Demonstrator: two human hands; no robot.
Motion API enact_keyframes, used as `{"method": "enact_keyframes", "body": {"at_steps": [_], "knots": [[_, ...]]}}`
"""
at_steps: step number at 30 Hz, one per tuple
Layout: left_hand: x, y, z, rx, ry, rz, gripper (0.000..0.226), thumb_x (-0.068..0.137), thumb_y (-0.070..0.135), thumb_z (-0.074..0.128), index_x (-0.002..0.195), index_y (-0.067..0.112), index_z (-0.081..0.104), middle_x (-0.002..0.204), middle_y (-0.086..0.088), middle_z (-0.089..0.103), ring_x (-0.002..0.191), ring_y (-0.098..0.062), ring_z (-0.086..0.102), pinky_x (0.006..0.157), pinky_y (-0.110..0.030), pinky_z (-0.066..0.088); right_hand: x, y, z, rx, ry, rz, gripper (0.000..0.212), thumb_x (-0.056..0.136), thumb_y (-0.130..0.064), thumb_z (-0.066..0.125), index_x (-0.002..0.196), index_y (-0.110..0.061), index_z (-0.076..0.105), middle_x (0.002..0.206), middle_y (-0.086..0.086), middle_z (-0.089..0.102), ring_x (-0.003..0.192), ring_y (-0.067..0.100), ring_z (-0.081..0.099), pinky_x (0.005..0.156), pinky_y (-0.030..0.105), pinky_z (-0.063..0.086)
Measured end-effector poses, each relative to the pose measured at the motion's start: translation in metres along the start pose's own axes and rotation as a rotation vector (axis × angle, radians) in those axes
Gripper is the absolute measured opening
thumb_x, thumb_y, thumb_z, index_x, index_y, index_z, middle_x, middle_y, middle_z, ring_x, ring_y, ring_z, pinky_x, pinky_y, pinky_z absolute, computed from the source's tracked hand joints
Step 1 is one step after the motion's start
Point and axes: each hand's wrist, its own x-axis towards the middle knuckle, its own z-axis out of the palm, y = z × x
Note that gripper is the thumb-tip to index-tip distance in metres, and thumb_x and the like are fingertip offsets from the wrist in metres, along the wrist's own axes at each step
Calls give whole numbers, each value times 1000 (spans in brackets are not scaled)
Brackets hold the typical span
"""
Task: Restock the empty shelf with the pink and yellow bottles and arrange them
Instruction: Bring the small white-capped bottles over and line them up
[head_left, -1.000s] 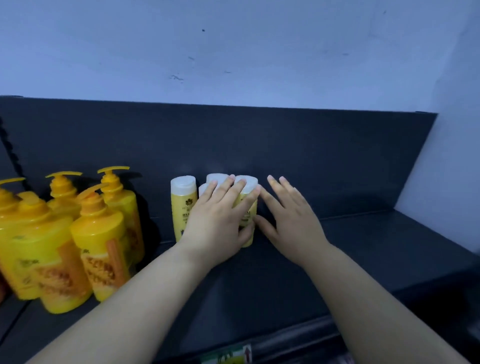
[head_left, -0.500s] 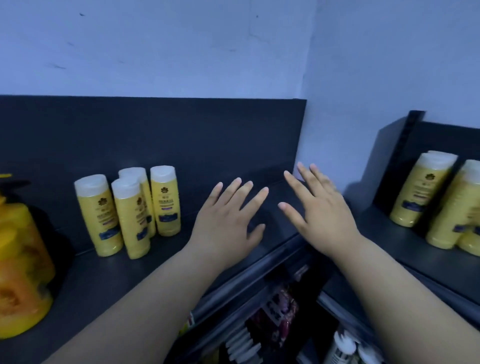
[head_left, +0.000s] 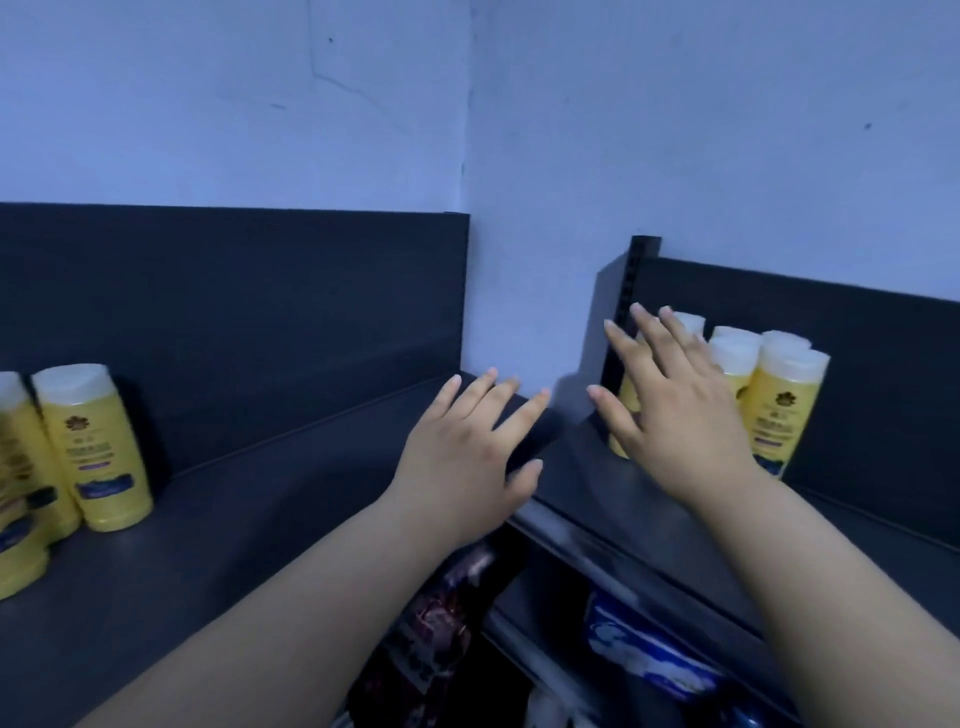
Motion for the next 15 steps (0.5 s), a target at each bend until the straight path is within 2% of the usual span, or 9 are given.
{"method": "enact_keyframes", "body": {"at_steps": [9, 15], "knots": [[71, 90, 49, -30, -23, 7, 58, 83, 46, 36, 134, 22, 50, 129, -6, 59, 124, -24, 52, 104, -44, 37, -10, 135, 5, -89, 3, 135, 69, 89, -55, 28, 140, -10, 40, 148, 11, 38, 142, 28, 25, 114, 46, 19], [103, 113, 74, -63, -51, 31, 57, 85, 47, 35, 135, 22, 50, 132, -4, 57, 126, -23, 50, 106, -44, 35, -2, 179, 24, -51, -41, 239, 59, 96, -42, 41, 141, -4, 37, 150, 13, 34, 143, 29, 23, 116, 45, 16]]}}
